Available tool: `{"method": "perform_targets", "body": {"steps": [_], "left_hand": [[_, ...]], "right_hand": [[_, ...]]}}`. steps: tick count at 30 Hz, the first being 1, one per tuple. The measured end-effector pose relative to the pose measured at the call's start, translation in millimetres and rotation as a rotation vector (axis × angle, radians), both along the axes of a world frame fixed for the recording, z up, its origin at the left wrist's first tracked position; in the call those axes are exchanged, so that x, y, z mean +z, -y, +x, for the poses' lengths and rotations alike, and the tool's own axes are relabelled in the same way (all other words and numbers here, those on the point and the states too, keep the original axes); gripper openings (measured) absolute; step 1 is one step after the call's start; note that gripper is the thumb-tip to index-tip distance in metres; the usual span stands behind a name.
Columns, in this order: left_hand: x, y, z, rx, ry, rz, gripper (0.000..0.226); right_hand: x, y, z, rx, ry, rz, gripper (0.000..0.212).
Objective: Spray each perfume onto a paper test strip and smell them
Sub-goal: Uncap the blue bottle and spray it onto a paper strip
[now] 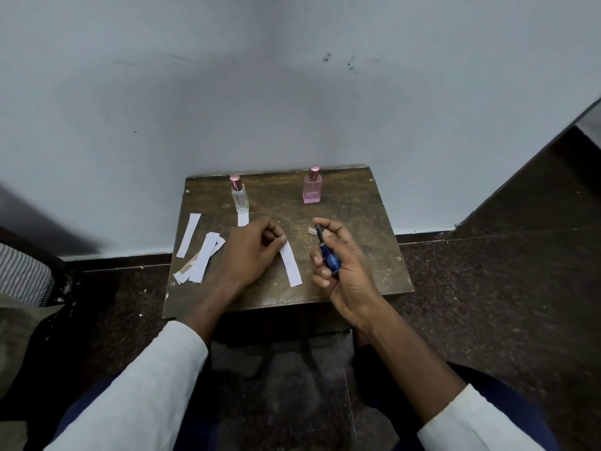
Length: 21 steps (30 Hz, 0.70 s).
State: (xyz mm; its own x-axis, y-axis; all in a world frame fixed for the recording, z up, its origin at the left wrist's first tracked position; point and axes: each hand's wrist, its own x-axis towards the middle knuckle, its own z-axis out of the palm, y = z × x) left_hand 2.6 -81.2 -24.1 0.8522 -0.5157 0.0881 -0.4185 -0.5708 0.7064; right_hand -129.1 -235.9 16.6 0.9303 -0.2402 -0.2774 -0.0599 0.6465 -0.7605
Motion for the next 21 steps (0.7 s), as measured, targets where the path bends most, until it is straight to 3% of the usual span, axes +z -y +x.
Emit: {"method": "perform_targets", "body": {"steps": [3, 7, 9, 16, 21], "left_hand": [[13, -14, -15, 0.011, -0.052, -0.083, 0.007], [33, -34, -45, 0.022, -0.069, -0.219, 0.006], [46, -43, -62, 0.060, -0.065, -0.303, 0.004], [97, -78, -130, 0.250, -0.131, -0.578, 0.004], [110, -103, -173, 0.335, -0.140, -0.661, 0.004]], "right_hand": [[2, -3, -12, -0.045, -0.019, -0.282, 0.020], [16, -15, -39, -0.120, 0.033, -0.898, 0.021], [31, -27, -53, -0.185, 0.089, -1.094, 0.023], [74, -71, -106, -0.356, 0.265, -1.417, 0.031], [87, -86, -155, -0.400, 0.297, -1.464, 0.029]]}}
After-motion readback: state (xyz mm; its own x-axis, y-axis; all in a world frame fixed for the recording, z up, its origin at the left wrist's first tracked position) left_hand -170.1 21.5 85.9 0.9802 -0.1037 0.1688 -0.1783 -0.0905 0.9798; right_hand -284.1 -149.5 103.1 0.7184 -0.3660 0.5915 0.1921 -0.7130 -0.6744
